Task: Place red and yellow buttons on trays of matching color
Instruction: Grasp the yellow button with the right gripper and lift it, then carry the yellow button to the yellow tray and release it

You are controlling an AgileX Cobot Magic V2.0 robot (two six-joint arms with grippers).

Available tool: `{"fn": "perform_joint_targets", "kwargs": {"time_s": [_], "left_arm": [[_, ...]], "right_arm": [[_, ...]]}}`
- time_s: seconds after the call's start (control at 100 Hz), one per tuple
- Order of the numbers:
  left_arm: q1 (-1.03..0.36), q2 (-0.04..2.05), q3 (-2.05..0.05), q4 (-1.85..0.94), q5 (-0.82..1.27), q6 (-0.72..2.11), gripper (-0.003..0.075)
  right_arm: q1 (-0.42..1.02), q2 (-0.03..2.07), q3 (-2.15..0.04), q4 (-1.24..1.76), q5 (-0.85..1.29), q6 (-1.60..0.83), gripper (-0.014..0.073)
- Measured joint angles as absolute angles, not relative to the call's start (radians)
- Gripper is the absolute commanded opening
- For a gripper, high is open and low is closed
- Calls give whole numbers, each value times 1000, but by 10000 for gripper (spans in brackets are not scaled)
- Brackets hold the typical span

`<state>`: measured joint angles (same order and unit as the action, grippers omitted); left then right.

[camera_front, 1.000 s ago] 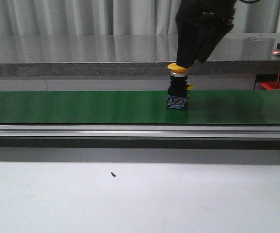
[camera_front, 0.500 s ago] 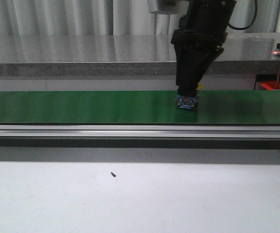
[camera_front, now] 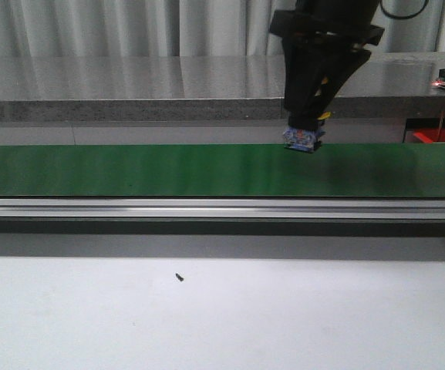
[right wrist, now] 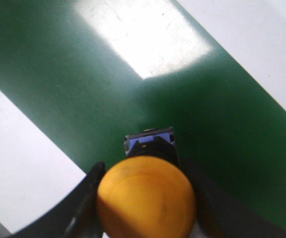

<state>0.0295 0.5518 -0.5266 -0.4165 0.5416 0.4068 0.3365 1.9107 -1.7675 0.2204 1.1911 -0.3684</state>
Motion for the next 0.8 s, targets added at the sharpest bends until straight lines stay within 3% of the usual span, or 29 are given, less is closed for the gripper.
{"fn": "perform_joint_targets", "kwargs": {"time_s": [0.41,0.8], "left_arm": [[29,552,-527,-416,542,407,-20],[29,552,-527,-416,542,407,-20]], "right_arm": [[312,1569,-1413,74,1020,-151,129],[3,1408,-1142,76,957,-65,129]]}}
